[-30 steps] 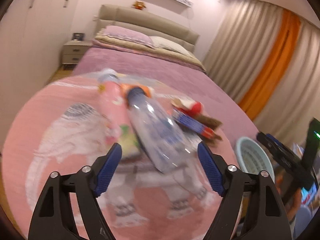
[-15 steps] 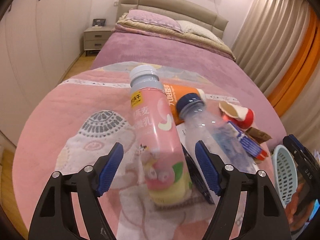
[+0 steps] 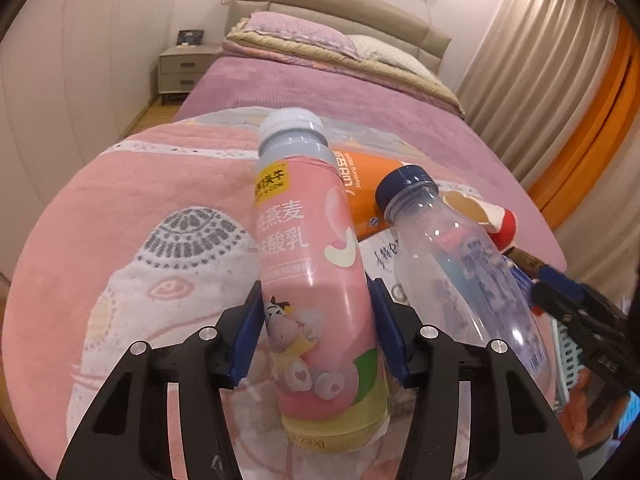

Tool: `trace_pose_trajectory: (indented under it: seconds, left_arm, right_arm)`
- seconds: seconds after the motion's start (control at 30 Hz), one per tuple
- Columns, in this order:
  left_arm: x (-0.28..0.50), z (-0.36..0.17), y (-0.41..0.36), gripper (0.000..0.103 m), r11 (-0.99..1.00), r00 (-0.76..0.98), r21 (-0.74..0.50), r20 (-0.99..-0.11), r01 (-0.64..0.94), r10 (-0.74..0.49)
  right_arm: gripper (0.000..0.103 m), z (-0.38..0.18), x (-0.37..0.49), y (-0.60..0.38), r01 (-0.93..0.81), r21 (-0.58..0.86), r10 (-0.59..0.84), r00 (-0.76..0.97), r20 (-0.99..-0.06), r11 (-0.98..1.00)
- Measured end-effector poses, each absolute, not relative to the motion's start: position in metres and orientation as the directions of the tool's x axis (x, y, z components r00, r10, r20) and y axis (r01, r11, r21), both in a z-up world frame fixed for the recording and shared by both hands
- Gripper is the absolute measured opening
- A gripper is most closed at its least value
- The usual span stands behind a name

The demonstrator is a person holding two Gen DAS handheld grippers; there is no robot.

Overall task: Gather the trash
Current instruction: 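Grasp the pink yogurt bottle with the left tool while the right tool grasps the cigarette pack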

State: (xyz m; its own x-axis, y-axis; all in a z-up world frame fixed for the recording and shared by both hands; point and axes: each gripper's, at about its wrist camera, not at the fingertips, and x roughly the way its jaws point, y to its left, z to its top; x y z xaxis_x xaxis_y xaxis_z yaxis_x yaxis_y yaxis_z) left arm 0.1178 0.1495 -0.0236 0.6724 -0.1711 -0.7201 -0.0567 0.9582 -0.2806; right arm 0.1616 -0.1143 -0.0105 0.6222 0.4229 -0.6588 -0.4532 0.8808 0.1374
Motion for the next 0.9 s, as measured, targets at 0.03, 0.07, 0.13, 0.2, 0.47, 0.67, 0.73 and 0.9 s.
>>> trace_pose_trajectory:
  seconds: [0.03,0.07,0.13,0.2,0.47,0.67,0.73,0.9]
  left_arm:
    - [0.112,-0.022,0.153,0.050,0.954,0.680,-0.293,-0.712,-0.057,-0.178]
    - [0.109,-0.021,0.155,0.050,0.952,0.685,-0.301,-0.706,-0.059,-0.181]
    - [0.097,-0.017,0.162,0.050,0.947,0.699,-0.317,-0.690,-0.060,-0.187]
    - [0.090,-0.015,0.167,0.049,0.943,0.703,-0.329,-0.684,-0.057,-0.196]
    - [0.078,-0.016,0.176,0.049,0.942,0.697,-0.329,-0.690,-0.061,-0.196]
    - [0.065,-0.023,0.171,0.049,0.948,0.663,-0.314,-0.721,-0.053,-0.202]
    - [0.058,-0.025,0.170,0.048,0.947,0.658,-0.318,-0.723,-0.047,-0.210]
    - [0.043,-0.026,0.168,0.048,0.948,0.650,-0.317,-0.727,-0.032,-0.221]
  right_arm:
    - [0.064,-0.015,0.164,-0.111,-0.470,0.152,0.440,0.598,-0.670,0.869]
    - [0.065,-0.016,0.162,-0.109,-0.477,0.154,0.446,0.590,-0.673,0.865]
    - [0.070,-0.019,0.158,-0.103,-0.509,0.149,0.461,0.571,-0.679,0.848]
    - [0.073,-0.020,0.154,-0.096,-0.508,0.106,0.434,0.587,-0.683,0.855]
    - [0.077,-0.026,0.178,-0.088,-0.500,0.132,0.433,0.555,-0.710,0.856]
    - [0.072,-0.027,0.178,-0.090,-0.513,0.175,0.468,0.523,-0.712,0.840]
    - [0.058,-0.028,0.173,-0.089,-0.523,0.177,0.473,0.511,-0.717,0.834]
    - [0.042,-0.028,0.156,-0.091,-0.541,0.232,0.514,0.456,-0.727,0.809]
